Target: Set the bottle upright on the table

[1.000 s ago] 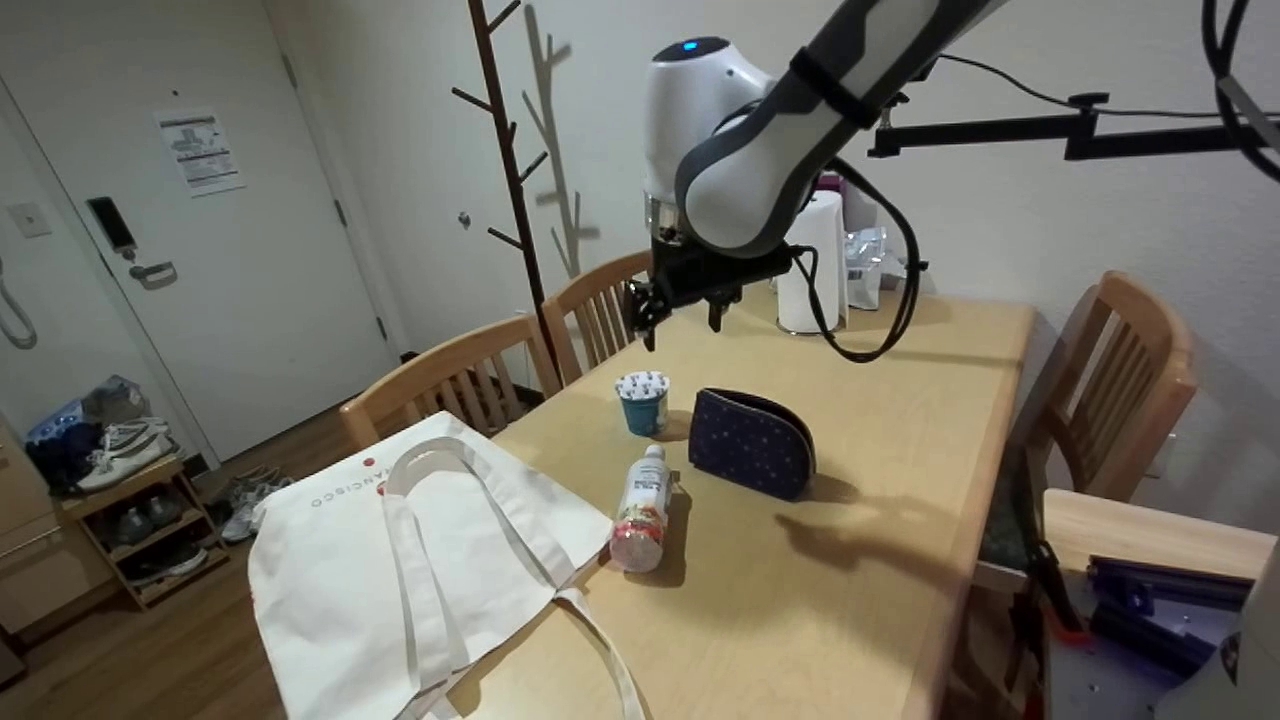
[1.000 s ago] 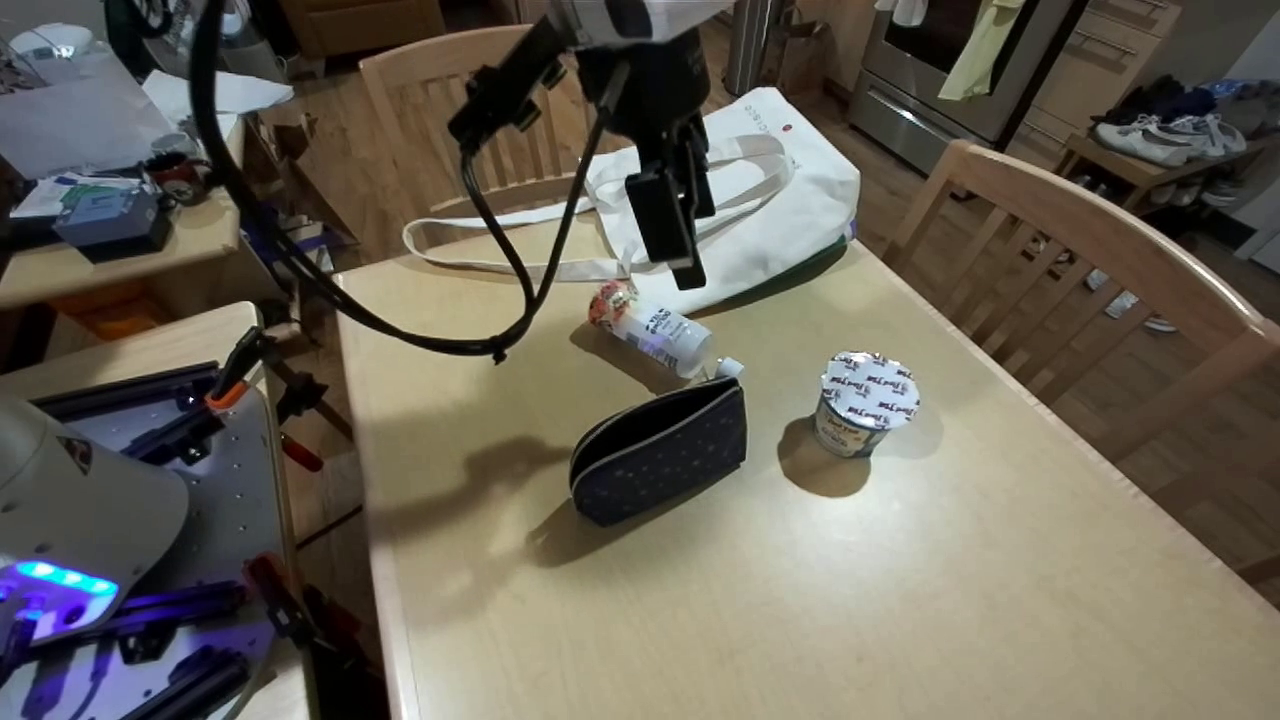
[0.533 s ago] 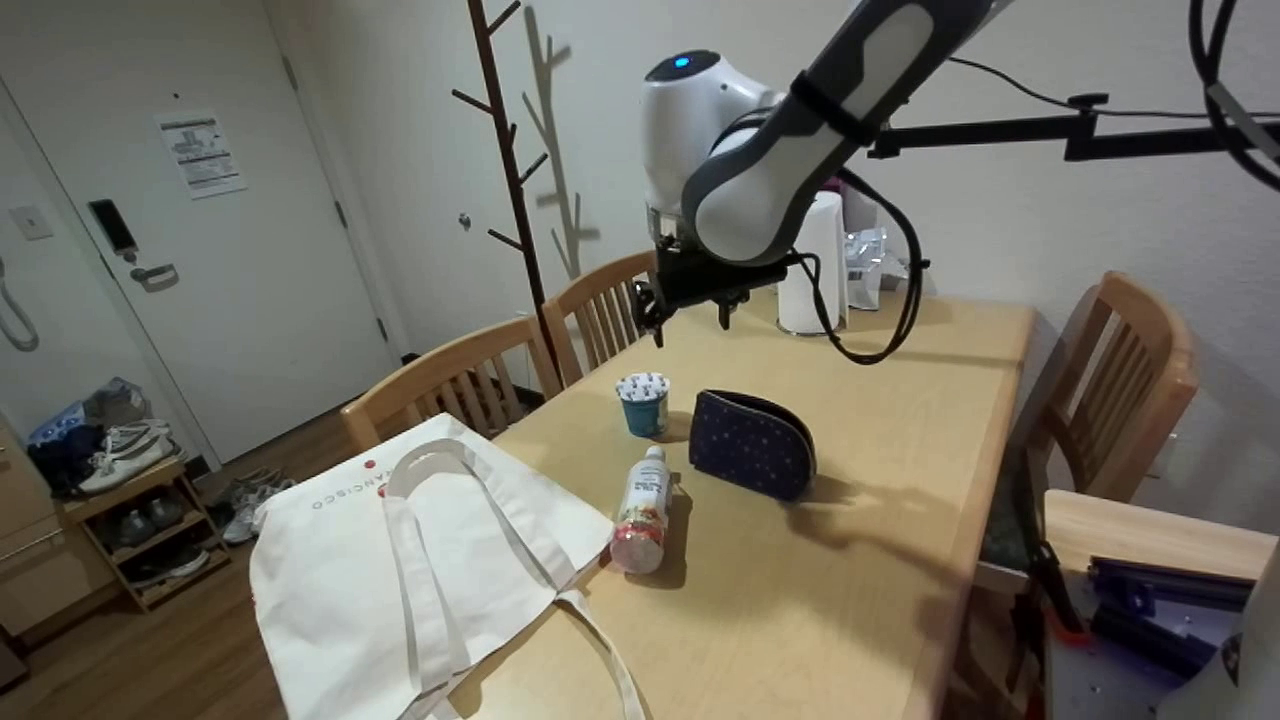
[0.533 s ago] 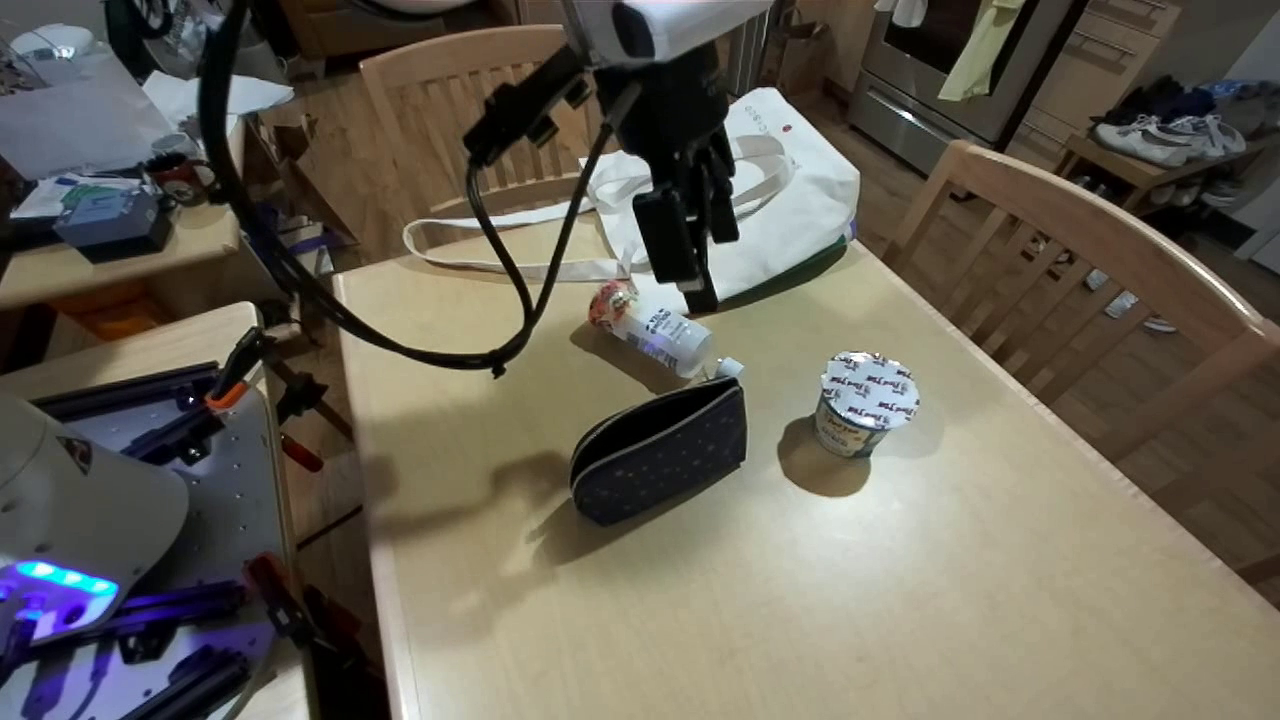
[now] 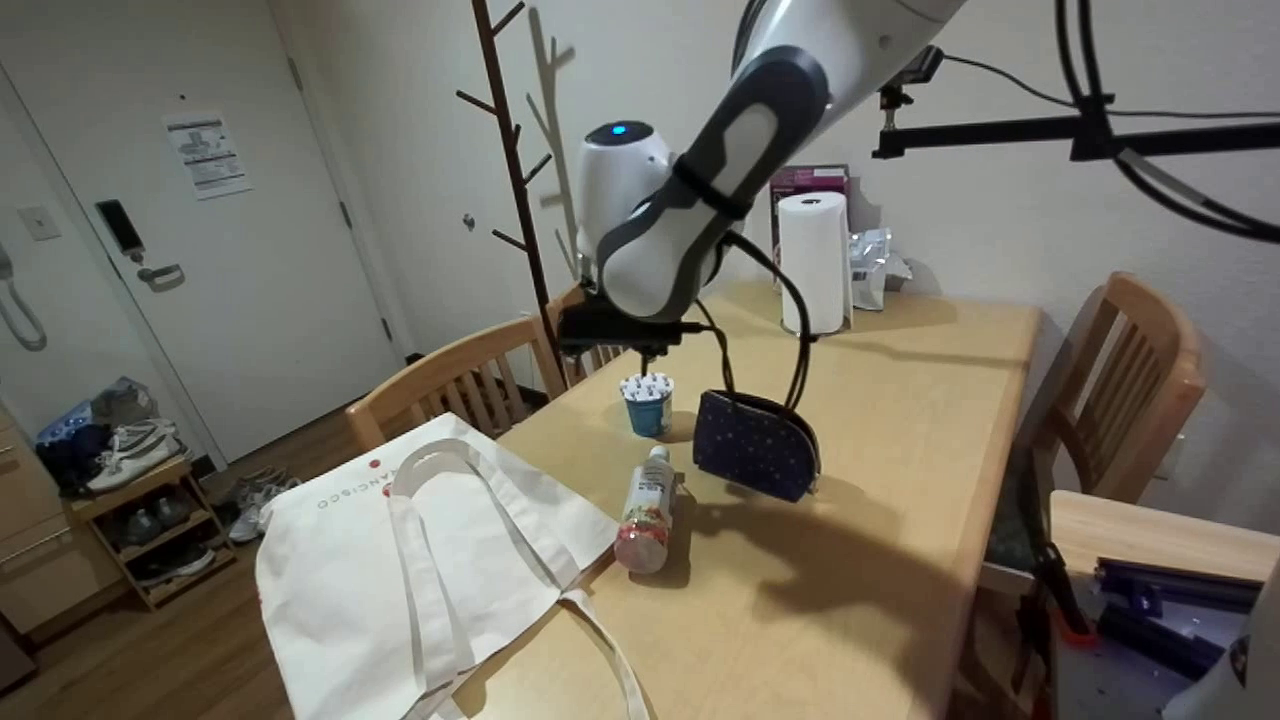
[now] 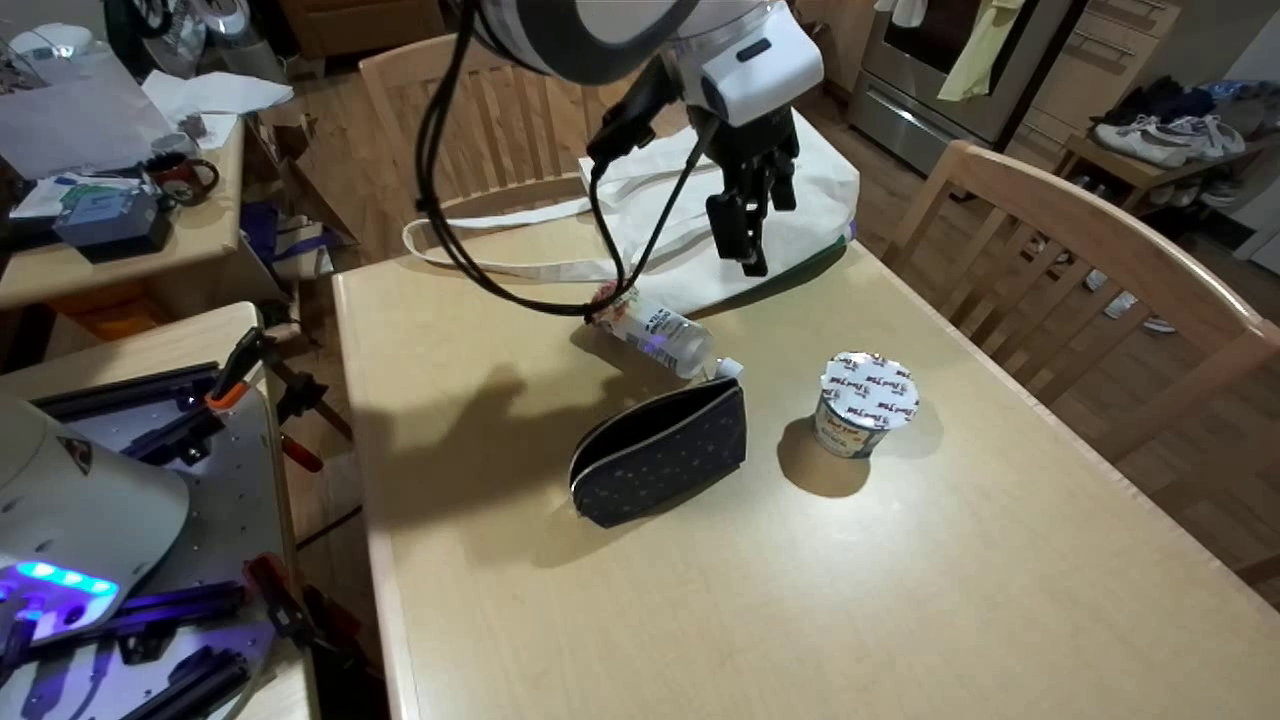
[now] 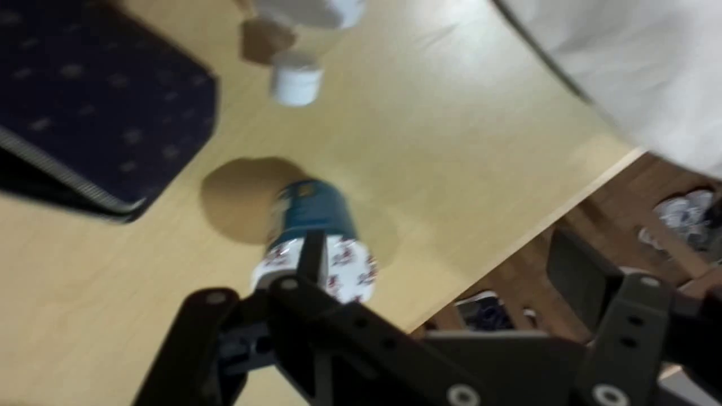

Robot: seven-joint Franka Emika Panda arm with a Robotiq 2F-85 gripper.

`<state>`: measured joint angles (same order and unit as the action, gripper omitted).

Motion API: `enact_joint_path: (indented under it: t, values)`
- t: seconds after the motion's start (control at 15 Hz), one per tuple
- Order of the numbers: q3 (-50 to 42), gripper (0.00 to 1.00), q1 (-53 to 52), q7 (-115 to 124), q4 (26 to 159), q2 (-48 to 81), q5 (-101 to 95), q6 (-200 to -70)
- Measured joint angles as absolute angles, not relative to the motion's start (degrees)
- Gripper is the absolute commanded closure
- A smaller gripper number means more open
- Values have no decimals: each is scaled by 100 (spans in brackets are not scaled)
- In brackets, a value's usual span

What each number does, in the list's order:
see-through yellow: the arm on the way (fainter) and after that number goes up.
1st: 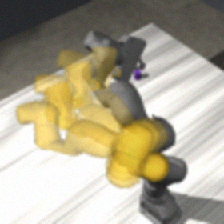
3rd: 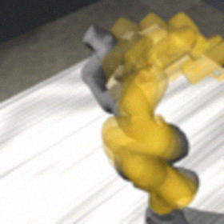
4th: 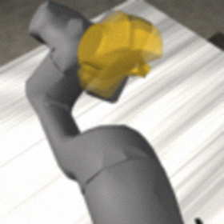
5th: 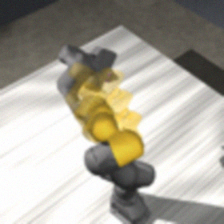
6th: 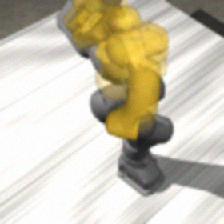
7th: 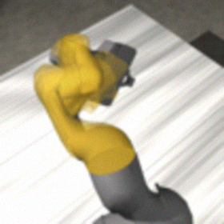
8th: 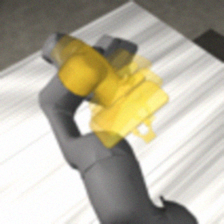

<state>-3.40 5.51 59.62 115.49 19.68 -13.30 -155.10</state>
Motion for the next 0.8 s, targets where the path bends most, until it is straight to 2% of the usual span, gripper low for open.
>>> enact_joint_path:
  t: [0.33,0.8]
  values:
    - [186,0,440,4943,10557,2972,498,-15587]
    - [-949,0,-174,5052,10292,3357,256,-14780]
